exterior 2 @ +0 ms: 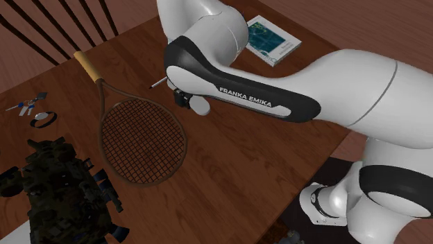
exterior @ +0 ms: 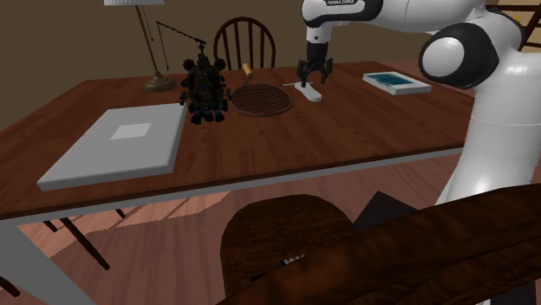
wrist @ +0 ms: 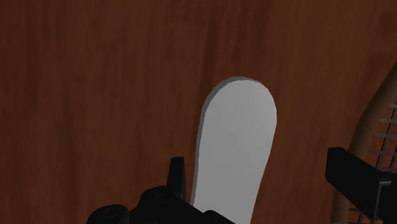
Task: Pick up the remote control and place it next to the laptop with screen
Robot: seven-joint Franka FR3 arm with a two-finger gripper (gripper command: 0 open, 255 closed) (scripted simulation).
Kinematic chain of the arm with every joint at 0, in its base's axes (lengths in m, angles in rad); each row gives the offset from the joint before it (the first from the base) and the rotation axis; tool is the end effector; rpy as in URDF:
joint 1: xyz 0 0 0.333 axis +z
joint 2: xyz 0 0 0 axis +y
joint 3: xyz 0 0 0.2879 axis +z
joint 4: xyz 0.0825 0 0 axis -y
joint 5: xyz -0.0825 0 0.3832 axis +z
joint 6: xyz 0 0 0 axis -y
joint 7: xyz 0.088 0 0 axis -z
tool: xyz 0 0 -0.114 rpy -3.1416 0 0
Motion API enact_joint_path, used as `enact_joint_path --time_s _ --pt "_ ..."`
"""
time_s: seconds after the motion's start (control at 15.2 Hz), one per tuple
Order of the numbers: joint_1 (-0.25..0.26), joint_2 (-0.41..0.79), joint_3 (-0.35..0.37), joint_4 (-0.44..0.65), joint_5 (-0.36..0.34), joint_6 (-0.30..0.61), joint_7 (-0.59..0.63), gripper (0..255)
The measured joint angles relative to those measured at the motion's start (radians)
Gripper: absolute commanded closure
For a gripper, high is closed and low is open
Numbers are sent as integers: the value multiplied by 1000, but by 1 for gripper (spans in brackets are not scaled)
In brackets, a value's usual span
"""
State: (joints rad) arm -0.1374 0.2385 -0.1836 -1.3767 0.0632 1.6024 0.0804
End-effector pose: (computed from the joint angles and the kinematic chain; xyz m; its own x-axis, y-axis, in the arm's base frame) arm 0.5947 -0.1773 0.5457 0.9215 -0.3882 -0.0105 -0.3883 -0.9213 -0.0192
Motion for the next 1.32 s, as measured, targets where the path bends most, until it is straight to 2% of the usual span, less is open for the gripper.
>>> enact_joint_path --time_s 0.13,0.2,0.26,0.79,1.12,1.19,1.32 --pt "-22 95 -9 128 16 -32 8 0" --pt "-35 158 -12 229 27 -70 14 0" --pt "-38 172 -14 248 30 -74 17 0" --pt "-35 169 -15 155 29 16 18 0" --pt "-33 165 -15 142 28 25 19 0" --pt "-33 165 -15 142 28 25 19 255" --pt "-34 165 -15 142 28 25 19 255"
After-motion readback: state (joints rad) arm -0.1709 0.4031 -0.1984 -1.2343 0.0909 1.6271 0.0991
